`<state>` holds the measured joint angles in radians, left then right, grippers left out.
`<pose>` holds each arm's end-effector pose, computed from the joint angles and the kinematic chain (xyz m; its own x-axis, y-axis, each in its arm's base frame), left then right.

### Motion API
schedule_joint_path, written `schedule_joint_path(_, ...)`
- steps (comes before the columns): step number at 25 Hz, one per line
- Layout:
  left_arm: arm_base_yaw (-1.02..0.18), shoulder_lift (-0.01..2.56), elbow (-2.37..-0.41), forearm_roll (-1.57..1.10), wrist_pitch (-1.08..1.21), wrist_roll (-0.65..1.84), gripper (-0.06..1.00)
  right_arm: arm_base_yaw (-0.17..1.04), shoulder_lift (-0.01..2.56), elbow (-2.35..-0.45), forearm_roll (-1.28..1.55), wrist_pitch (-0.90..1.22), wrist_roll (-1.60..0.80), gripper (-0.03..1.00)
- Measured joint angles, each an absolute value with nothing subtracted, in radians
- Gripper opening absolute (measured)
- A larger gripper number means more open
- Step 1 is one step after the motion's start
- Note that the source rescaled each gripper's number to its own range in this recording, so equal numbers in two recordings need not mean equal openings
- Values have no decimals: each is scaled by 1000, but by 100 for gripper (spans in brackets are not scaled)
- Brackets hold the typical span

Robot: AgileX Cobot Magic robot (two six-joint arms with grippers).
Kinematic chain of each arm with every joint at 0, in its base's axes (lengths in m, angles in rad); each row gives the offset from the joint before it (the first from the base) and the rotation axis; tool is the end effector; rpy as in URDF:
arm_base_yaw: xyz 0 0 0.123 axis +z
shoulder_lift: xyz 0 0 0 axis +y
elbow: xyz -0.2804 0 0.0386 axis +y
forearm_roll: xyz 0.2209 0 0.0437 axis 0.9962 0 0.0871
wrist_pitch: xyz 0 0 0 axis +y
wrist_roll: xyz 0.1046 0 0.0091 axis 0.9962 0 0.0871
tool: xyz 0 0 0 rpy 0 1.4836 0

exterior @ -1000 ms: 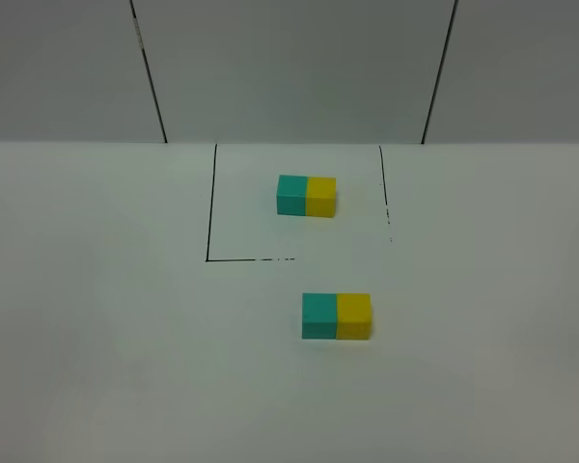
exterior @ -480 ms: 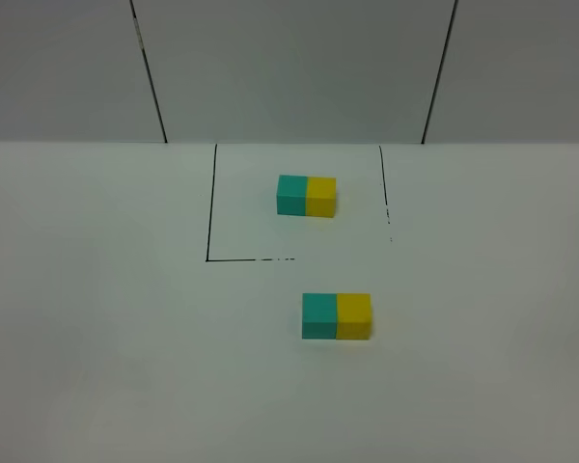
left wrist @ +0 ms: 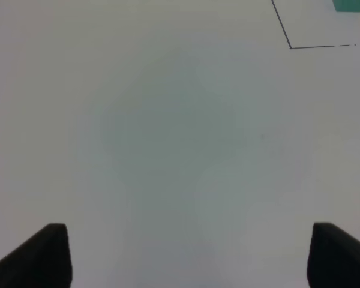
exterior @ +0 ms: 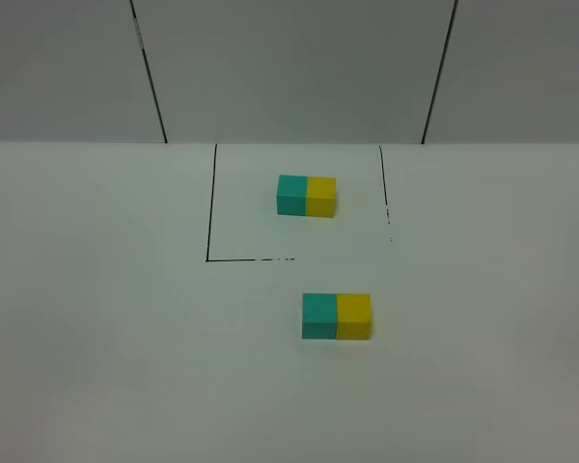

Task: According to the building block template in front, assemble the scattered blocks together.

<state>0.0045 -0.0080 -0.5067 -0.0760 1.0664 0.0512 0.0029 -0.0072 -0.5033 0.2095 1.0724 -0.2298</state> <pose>-0.0162 -0.0071 0.2593 -0.4460 0.0124 -0.8949 0.0614 0.9980 -0.0168 -0.0171 0.0191 0.2593 -0.4238 -0.1272 -0.8968 -0.2222 0.9744 -0.0332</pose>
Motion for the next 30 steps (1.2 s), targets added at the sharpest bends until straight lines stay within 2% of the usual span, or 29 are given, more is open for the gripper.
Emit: schedule_joint_path(30, 5, -8, -507, -76, 1066, 51, 86, 3, -7, -501, 145, 1057, -44, 100)
